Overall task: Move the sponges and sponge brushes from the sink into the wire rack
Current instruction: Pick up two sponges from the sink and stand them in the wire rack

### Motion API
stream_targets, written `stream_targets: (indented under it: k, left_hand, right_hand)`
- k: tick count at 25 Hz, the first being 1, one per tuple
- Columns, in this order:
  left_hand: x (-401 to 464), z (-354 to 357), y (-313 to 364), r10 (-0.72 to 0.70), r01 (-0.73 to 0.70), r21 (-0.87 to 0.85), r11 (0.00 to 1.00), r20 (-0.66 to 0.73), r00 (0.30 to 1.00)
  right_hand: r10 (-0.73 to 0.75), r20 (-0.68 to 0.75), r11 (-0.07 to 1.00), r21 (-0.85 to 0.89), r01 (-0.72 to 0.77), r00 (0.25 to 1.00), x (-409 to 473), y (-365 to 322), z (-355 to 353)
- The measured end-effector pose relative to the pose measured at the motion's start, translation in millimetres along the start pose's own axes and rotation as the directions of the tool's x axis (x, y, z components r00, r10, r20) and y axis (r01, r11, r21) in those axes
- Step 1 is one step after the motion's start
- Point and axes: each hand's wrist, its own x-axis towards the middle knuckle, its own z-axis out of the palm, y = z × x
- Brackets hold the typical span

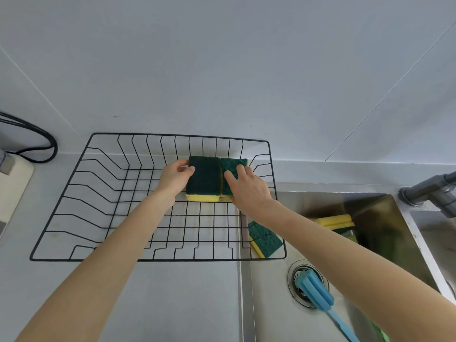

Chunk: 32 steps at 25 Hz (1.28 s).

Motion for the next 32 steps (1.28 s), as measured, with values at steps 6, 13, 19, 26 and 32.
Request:
stream_targets:
  k: [6, 13, 19, 26, 32]
  left_hand:
    - [-7.1, -0.7, 2.6, 0.064, -0.068, 0.14, 0.988, 0.03, 0.997]
    - [-24.8, 1.2, -12.5, 0.251, -0.334, 0.643, 0.689, 0.221, 0.942]
    - [-26.2, 14.2, -14.6, 0.259, -0.311, 0.66, 0.684, 0.179, 0.949]
    - [-47.4, 9.2, 10.2, 0.232, -0.301, 0.787, 0.538, 0.205, 0.951]
    - [-99.2, 10.8, 41.5, 0.304, -0.343, 0.823, 0.452, 0.22, 0.927]
  right_hand:
    - [0.006, -0.004, 1.0, 0.026, -0.006, 1.0, -0.4, -1.0, 1.2]
    - [-0.004, 0.035, 0.999, 0.054, 0.002, 0.999, -3.7, -1.2, -3.4]
    - [0.01, 0.049, 0.999, 0.049, -0.013, 0.999, -5.9, -2.2, -0.5]
    - [-0.014, 0.05, 0.996, 0.092, 0.009, 0.999, -26.2, 2.1, -20.8]
    - [0.025, -0.04, 0.989, 0.148, -0.018, 0.999, -79.8, 23.7, -50.6]
